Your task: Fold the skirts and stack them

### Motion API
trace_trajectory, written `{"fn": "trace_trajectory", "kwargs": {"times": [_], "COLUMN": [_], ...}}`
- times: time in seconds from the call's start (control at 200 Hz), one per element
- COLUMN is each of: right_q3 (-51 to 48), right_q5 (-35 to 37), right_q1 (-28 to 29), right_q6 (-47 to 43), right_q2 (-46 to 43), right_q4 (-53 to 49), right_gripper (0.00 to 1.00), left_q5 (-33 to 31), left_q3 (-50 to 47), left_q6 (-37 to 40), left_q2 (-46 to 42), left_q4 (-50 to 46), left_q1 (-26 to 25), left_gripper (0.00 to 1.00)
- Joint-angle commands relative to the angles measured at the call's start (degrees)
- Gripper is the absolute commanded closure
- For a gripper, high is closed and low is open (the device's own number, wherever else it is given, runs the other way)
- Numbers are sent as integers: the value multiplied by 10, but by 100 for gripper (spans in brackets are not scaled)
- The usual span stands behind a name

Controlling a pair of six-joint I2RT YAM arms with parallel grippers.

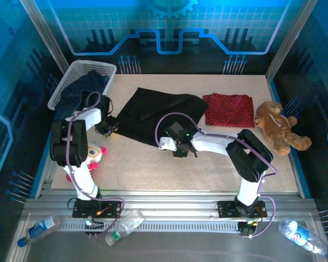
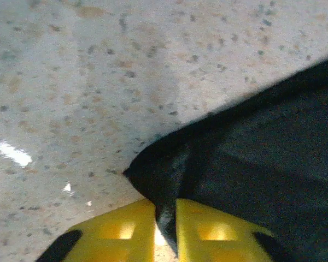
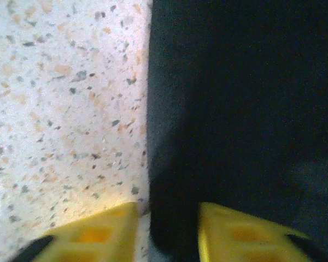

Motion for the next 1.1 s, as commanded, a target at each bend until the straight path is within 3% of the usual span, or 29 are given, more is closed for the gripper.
{"fn": "trace_trajectory", "kwargs": {"times": [0.0, 0.1, 0.22, 0.39, 0.485, 0.605, 0.755, 0.875, 0.99, 1.09], "right_q3": [-7, 8, 51, 140, 185, 226, 225, 231, 292, 397], "right_q5": [33, 3, -64, -267, -361, -418, -437, -459, -460, -456], "right_q1": [-5, -24, -54, -146, -191, -220, -239, -267, -287, -303], "right_q6": [-2, 15, 27, 45, 41, 33, 23, 14, -12, -36], "right_q2": [-20, -82, -165, -251, -285, -308, -317, -282, -215, -142], "right_q4": [24, -10, -74, -180, -216, -244, -213, -174, -161, -172], "right_gripper": [87, 100, 100, 100, 100, 100, 100, 100, 100, 100], "left_q5": [29, 21, 6, -19, -22, -4, 23, 27, 21, 12], "left_q3": [17, 11, 0, 45, 95, 148, 189, 215, 277, 405], "left_q6": [3, 11, 19, 47, 65, 77, 82, 93, 114, 142], "left_q2": [5, -53, -165, -310, -358, -388, -382, -329, -243, -147], "left_q4": [101, 91, 71, 2, -42, -75, -80, -57, -18, -9], "left_q1": [-21, -21, -21, -21, -21, -21, -21, -21, -21, -19], "left_gripper": [100, 100, 100, 100, 100, 100, 100, 100, 100, 100]}}
